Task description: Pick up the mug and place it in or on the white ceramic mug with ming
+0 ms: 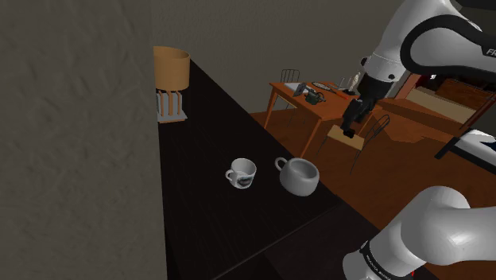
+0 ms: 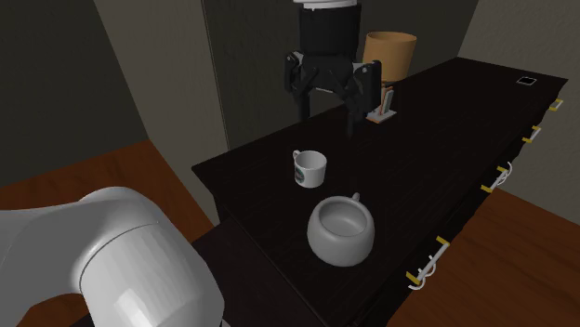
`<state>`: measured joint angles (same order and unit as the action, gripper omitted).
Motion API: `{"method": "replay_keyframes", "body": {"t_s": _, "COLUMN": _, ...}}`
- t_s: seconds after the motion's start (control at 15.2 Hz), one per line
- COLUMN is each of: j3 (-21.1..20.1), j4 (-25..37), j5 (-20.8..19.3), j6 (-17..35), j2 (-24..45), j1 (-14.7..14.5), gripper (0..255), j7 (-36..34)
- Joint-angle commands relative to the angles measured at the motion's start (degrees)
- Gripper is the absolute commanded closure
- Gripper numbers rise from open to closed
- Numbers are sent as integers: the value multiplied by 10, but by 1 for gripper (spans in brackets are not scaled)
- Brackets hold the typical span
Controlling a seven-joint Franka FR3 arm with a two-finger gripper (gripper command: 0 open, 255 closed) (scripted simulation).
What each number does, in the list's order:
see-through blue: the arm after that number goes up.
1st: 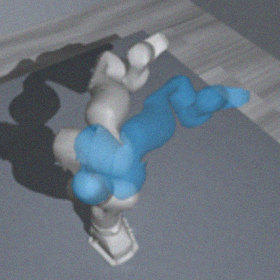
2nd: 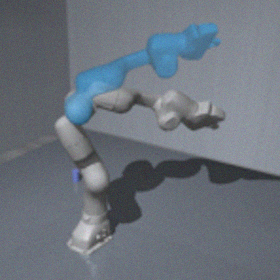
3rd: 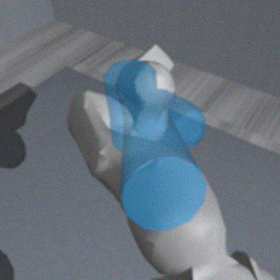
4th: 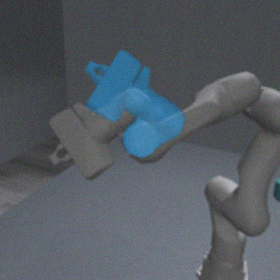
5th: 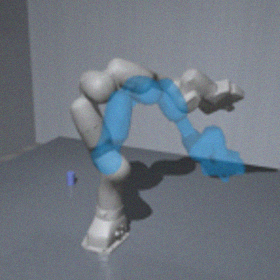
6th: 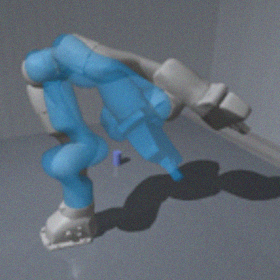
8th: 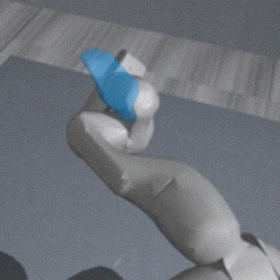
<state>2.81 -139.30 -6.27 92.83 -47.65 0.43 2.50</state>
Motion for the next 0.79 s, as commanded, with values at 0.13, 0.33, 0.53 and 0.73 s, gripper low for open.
{"method": "replay_keyframes", "body": {"t_s": 0.13, "j3": -4, "j4": -14, "j5": 9, "j6": 37, "j2": 24, "j1": -5, "gripper": 0, "j7": -10}}
{"method": "replay_keyframes", "body": {"t_s": 0.33, "j3": -11, "j4": -30, "j5": 21, "j6": 93, "j2": 67, "j1": -13, "gripper": 0, "j7": -24}}
{"method": "replay_keyframes", "body": {"t_s": 0.53, "j3": -18, "j4": -39, "j5": 33, "j6": 148, "j2": 116, "j1": -21, "gripper": 0, "j7": -37}}
{"method": "replay_keyframes", "body": {"t_s": 0.73, "j3": -25, "j4": -40, "j5": 45, "j6": 203, "j2": 170, "j1": -30, "gripper": 0, "j7": -48}}
